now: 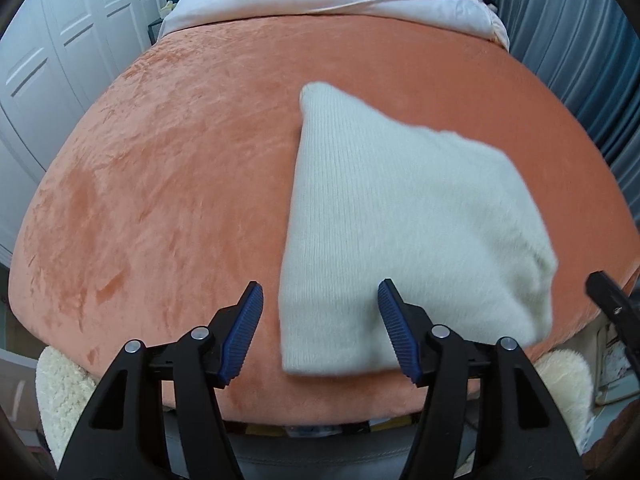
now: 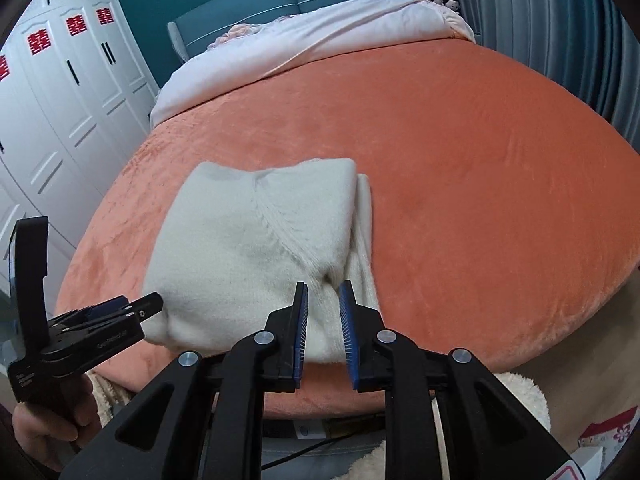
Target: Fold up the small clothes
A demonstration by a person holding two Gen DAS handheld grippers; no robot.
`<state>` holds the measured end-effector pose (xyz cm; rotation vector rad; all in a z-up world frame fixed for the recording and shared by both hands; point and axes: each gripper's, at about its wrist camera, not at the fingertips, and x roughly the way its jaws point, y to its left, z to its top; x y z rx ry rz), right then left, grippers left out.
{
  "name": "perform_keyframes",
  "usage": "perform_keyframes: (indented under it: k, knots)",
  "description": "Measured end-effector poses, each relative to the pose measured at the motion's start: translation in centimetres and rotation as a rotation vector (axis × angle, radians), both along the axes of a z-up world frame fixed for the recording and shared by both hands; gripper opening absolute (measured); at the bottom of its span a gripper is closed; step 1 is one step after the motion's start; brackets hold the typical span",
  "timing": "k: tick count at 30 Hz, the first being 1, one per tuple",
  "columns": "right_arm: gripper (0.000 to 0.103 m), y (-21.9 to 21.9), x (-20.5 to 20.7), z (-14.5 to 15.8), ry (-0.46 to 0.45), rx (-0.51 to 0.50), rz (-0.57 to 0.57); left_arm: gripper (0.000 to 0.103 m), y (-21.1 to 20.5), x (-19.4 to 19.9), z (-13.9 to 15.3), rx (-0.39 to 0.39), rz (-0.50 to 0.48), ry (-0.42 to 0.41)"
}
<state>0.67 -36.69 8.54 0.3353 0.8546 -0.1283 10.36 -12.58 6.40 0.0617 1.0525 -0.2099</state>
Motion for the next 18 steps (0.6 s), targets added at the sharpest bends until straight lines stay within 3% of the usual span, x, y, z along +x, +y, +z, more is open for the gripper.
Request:
perform_keyframes:
  k: [1,2,4,6,7,8,10,12,14,16,18]
  knots:
    - [0.023,0.2,0.9,0.0,-0.001,0.017,0.008,0.064,-0.1,0.6,0.2,-0.012,0.006,0.003]
    - [0.04,-0.1,2.1,-0.3,0.008,0.037,0.009,0.065,-0.1,1.2,0.4,-0.021,0.011,0.009]
    - [0.053,-0.9,3.9,-1.8,0.061,0.078,-0.016,0.065,0.0,2.0,0.5,-0.028,0.026,0.015]
    - [0.051,-1.3,5.5,-3.6,0.104,0.133,-0.013,0.065,0.1,2.4,0.4,-0.021,0.041,0.015]
    - [0.031,-1.3,6.1,-4.6,0.126,0.164,-0.006,0.065,0.1,2.5,0.3,-0.022,0.043,0.018]
    - [0.019,-1.1,6.5,-5.1,0.134,0.172,0.012,0.065,0.1,2.5,0.3,-0.021,0.046,0.022]
    - [0.016,-0.2,6.6,-3.9,0.088,0.091,0.025,0.065,0.2,2.5,0.4,-0.026,0.049,0.018]
    - [0.016,0.9,5.1,-0.2,-0.05,0.023,0.034,0.065,0.1,2.6,0.3,-0.017,0.044,0.007]
    - [0.016,1.5,4.2,1.5,-0.125,-0.028,0.045,0.066,-0.2,2.5,-0.2,-0.006,0.042,0.005]
    - [0.016,1.8,5.4,-1.1,-0.041,-0.122,0.058,0.069,-0.7,2.7,-0.9,0.002,0.031,0.025]
    - [0.018,1.5,7.3,-6.9,0.161,-0.139,0.093,0.072,-1.3,2.6,-1.5,0.028,0.019,0.028]
